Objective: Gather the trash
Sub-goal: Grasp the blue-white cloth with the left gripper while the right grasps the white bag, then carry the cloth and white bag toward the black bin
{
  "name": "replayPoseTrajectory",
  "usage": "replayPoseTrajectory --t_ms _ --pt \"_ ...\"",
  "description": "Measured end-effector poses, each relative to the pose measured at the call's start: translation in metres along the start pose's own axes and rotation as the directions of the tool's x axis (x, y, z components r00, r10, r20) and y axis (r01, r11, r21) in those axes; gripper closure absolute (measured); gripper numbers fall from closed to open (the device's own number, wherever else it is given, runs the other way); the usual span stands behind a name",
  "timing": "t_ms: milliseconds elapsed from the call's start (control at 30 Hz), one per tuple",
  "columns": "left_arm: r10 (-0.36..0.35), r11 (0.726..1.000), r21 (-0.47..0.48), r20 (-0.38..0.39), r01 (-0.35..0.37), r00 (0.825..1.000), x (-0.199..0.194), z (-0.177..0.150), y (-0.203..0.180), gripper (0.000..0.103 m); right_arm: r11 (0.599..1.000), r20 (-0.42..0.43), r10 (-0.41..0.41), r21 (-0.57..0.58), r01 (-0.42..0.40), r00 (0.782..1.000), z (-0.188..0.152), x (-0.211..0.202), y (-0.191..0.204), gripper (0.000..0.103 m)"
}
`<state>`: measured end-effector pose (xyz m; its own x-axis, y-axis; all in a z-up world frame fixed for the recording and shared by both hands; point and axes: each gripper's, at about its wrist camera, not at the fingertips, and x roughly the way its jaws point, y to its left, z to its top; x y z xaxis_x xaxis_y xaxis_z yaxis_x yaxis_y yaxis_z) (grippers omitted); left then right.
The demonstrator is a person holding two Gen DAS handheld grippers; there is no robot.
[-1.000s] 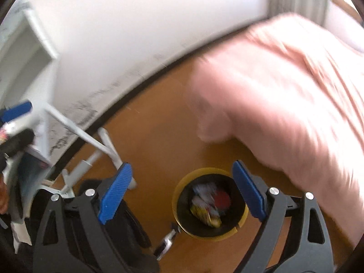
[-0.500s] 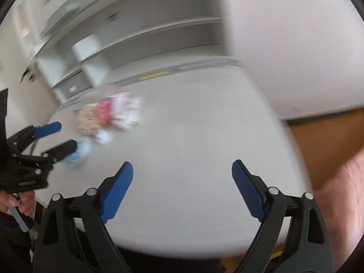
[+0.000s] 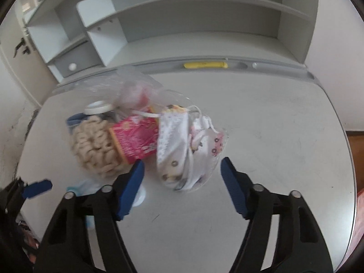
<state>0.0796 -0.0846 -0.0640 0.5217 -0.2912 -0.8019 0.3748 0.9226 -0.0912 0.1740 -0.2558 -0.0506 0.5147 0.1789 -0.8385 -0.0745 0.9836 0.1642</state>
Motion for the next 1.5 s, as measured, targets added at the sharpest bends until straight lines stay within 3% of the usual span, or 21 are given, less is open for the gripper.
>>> replayPoseTrajectory --t_ms 67,133,200,267,333,400,433,700,967,1267,1433,1500 --pt "0.004 1.0 0.008 -0.006 -0.004 1.0 0.005 0.0 -0.001 0.018 1.0 -0.007 -0.005 0.011 0.005 1.0 0.002 0.006 0.0 0.048" --pt "-0.005 1.0 0.011 -0.003 0.005 1.0 0.007 0.0 -0.004 0.019 1.0 -0.008 -0.009 0.008 0.009 1.0 0.003 0.007 0.0 0.069" --pt "-0.008 1.0 0.012 -0.001 0.008 1.0 0.008 0.002 -0.005 0.023 1.0 -0.006 -0.011 0.004 0.011 1.0 0.001 0.002 -0.003 0.075" --pt "-0.014 1.0 0.006 -0.001 0.014 1.0 0.008 0.004 -0.006 0.037 1.0 0.022 -0.012 0.009 0.012 1.0 0.005 -0.006 -0.001 0.077" --pt "-0.035 0.999 -0.006 -0.011 0.035 0.999 0.01 0.006 -0.006 0.063 1.0 0.051 -0.011 0.013 0.01 0.999 0.009 -0.015 -0.002 0.077" --pt "-0.048 0.999 -0.016 -0.021 0.047 0.999 0.011 0.008 -0.008 0.081 1.0 0.069 -0.008 0.013 0.007 0.998 0.011 -0.024 -0.003 0.077" --pt "-0.04 0.999 -0.017 -0.018 0.039 0.999 0.01 0.009 -0.009 0.084 1.0 0.075 -0.005 0.011 0.004 0.997 0.011 -0.028 -0.003 0.077" --pt "0.019 1.0 -0.005 0.017 -0.019 1.0 -0.007 0.014 -0.018 0.086 1.0 0.101 -0.004 0.001 0.004 0.995 -0.002 -0.053 -0.008 0.077" --pt "0.033 0.999 0.041 0.062 -0.035 0.998 -0.024 0.023 -0.04 0.086 0.998 0.135 -0.029 0.05 0.022 0.99 -0.031 -0.085 -0.036 0.077" --pt "-0.067 0.981 0.191 0.103 0.047 0.992 -0.031 0.04 -0.121 0.086 0.972 0.16 -0.151 0.206 0.117 0.975 -0.101 -0.144 -0.114 0.077" --pt "-0.173 0.938 0.319 0.097 0.134 0.98 -0.026 0.043 -0.193 0.086 0.911 0.13 -0.258 0.363 0.196 0.957 -0.167 -0.179 -0.179 0.077" --pt "-0.231 0.907 0.379 0.079 0.185 0.97 -0.022 0.042 -0.232 0.086 0.881 0.112 -0.293 0.417 0.223 0.95 -0.193 -0.191 -0.201 0.077"
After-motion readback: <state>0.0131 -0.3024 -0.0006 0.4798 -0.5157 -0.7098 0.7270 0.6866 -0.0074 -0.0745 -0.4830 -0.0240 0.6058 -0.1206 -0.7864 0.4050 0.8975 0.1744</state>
